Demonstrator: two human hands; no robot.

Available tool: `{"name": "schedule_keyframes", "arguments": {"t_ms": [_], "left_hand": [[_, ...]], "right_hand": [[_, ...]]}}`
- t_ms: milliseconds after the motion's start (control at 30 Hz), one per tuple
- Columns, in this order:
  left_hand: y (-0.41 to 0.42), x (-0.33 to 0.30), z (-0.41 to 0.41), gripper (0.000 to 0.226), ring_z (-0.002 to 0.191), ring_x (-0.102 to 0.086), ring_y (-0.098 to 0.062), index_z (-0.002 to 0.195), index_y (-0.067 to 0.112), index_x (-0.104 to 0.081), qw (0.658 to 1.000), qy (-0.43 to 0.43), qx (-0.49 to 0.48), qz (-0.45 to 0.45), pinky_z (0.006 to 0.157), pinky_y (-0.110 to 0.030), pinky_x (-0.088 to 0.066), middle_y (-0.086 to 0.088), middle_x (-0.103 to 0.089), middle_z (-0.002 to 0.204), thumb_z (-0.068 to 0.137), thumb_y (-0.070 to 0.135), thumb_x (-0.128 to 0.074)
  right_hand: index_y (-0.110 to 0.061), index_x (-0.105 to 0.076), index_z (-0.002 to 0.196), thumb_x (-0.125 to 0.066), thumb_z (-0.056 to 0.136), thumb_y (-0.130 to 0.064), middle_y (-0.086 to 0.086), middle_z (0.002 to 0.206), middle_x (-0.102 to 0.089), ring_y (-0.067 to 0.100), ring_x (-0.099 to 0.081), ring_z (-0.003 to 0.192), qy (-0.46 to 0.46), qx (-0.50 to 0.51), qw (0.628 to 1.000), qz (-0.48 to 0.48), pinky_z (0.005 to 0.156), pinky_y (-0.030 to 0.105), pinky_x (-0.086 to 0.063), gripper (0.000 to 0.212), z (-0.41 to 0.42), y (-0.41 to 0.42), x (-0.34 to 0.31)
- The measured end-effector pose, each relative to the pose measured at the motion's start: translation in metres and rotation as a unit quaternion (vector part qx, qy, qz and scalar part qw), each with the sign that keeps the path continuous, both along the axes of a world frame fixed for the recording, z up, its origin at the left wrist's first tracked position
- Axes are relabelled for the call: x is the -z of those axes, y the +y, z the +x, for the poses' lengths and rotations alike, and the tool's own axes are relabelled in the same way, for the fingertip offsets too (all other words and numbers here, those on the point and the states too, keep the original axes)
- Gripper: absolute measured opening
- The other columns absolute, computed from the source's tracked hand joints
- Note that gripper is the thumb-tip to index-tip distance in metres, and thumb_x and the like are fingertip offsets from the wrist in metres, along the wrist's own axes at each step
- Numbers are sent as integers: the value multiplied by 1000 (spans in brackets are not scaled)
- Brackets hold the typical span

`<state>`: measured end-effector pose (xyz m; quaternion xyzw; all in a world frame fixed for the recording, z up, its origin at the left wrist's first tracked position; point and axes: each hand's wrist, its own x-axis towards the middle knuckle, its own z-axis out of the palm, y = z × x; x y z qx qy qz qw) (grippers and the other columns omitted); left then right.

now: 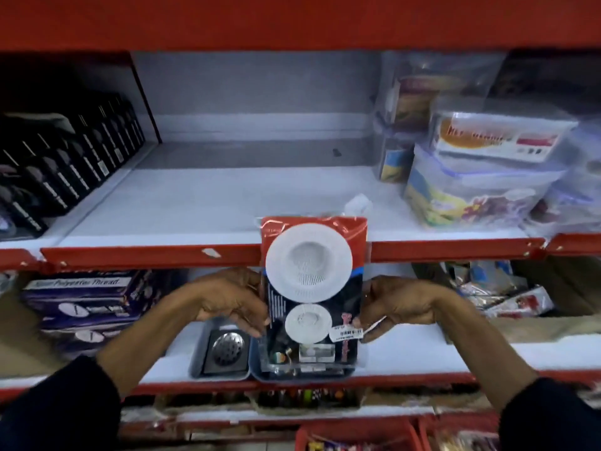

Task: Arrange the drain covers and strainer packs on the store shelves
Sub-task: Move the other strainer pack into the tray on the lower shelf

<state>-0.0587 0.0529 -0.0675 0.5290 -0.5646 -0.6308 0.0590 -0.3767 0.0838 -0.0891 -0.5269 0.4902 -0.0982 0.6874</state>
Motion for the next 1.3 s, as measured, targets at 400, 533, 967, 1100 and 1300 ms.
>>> {"name": "schedule_keyframes", "arguments": {"t_ms": [400,533,967,1100,1300], "left_hand": [[36,123,-11,20,46,-65,-16,86,6,-59,992,-48,-70,98,46,-31,-58,-7,-69,55,82,-14,-61],[1,142,-22,24,59,-68,-17,103,6,-65,984,-41,-175,-5,53,-32,-60,-6,-72,73,82,-6,-67],[-10,189,-53,46,109,-67,-30,124,13,-60,945,-232,-121,-194,89,-33,-52,-11,-73,116,82,26,-72],[-9,190,-50,52,111,-66,-30,126,9,-59,943,-240,-125,-193,94,-36,-53,-14,-71,118,80,25,-76],[5,177,-22,24,64,-68,-7,110,9,-69,923,-190,-137,-305,59,-2,-46,-7,-79,91,87,8,-62]], "right_hand": [[4,-69,102,-71,82,8,19,96,-72,25,-71,82,82,66,984,143,83,41,-62,20,22,30,129],[3,-65,116,-74,80,7,13,98,-71,21,-72,81,93,221,970,36,69,35,-63,38,32,2,128],[-2,-71,95,-71,76,-3,13,97,-73,28,-71,90,354,186,894,-203,58,14,-47,19,68,-17,163],[-1,-65,103,-67,79,1,20,107,-69,33,-70,92,385,179,882,-203,72,31,-57,25,75,-15,164],[-13,-53,131,-66,83,-8,11,116,-69,30,-69,97,437,128,832,-316,78,39,-60,50,83,-5,160]]}}
